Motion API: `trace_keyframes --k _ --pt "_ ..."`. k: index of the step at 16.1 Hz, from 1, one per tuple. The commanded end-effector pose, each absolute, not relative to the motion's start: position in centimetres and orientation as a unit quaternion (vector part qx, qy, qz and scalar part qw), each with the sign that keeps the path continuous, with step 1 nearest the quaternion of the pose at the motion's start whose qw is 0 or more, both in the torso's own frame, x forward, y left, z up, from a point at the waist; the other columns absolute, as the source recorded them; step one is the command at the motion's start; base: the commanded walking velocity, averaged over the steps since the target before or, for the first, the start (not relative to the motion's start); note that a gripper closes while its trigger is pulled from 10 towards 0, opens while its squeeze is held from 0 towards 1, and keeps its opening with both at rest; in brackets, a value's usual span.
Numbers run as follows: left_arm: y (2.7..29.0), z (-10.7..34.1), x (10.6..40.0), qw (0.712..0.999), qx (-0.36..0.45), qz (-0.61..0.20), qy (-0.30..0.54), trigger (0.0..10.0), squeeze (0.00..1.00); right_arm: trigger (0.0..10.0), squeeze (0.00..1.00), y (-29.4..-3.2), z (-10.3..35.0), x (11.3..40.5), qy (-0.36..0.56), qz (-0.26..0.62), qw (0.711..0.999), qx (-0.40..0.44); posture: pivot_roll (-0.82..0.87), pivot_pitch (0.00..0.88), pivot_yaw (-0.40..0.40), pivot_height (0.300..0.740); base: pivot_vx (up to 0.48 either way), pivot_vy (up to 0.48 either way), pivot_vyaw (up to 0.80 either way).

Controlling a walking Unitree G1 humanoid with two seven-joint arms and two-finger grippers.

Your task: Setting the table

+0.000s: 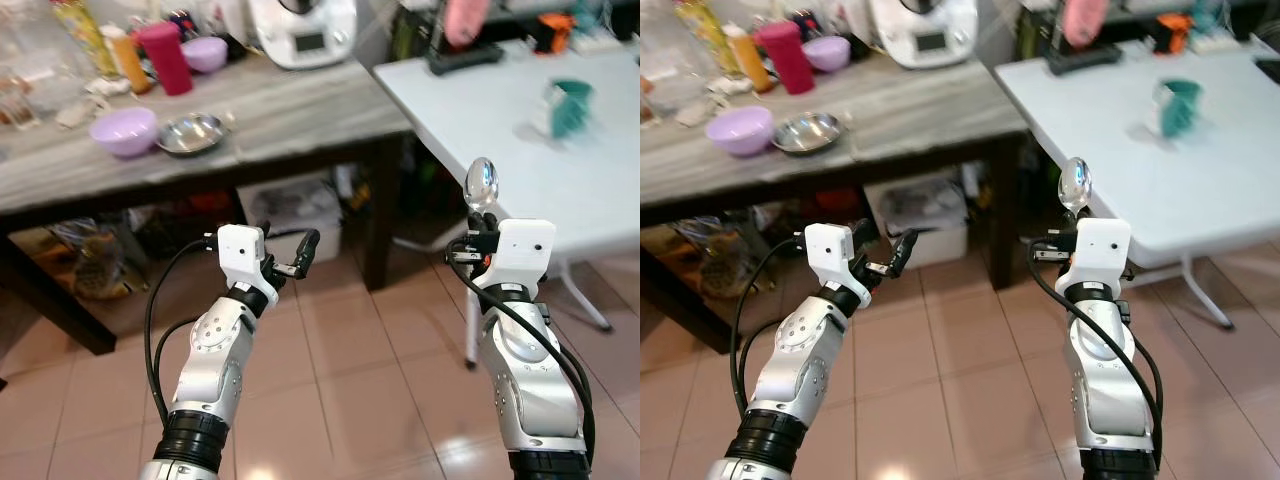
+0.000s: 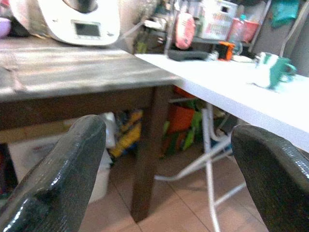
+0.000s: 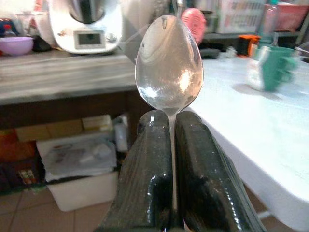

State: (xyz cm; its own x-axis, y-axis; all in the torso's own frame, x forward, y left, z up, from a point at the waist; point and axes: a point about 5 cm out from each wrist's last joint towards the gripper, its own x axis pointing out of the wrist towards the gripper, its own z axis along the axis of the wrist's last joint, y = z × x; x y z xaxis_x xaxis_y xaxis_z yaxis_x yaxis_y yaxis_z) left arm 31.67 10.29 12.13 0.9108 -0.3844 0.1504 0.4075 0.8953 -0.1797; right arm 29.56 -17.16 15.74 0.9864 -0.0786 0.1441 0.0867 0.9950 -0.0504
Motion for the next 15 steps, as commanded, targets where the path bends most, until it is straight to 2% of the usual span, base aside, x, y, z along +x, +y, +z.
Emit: trace_keyframes --k 1,5,12,15 --pt "11.35 12.04 31.72 0.975 -0.099 -0.19 -0.055 10.0 0.0 10.0 0.0 -16.19 16.46 29.7 -0.087 -0.026 0.996 -0.022 -0.27 0.068 0.07 0.74 0.48 0.0 0.0" --pt "11.1 12.02 31.7 0.974 -0.101 -0.193 -0.054 10.0 0.0 10.0 0.0 -16.23 16.51 29.76 -0.088 -0.025 0.995 -0.024 -0.28 0.067 0.07 0.74 0.48 0.0 0.0" --pt "10.85 11.9 31.73 0.974 -0.105 -0.194 -0.052 10.0 0.0 10.0 0.0 -16.32 16.47 29.71 -0.087 -0.026 0.996 -0.025 -0.28 0.068 0.068 0.74 0.48 0.0 0.45" --pt "10.81 11.86 31.71 0.974 -0.104 -0.193 -0.051 10.0 0.0 10.0 0.0 -16.3 16.47 29.6 -0.088 -0.026 0.995 -0.025 -0.28 0.071 0.069 0.74 0.48 0.0 0.69"
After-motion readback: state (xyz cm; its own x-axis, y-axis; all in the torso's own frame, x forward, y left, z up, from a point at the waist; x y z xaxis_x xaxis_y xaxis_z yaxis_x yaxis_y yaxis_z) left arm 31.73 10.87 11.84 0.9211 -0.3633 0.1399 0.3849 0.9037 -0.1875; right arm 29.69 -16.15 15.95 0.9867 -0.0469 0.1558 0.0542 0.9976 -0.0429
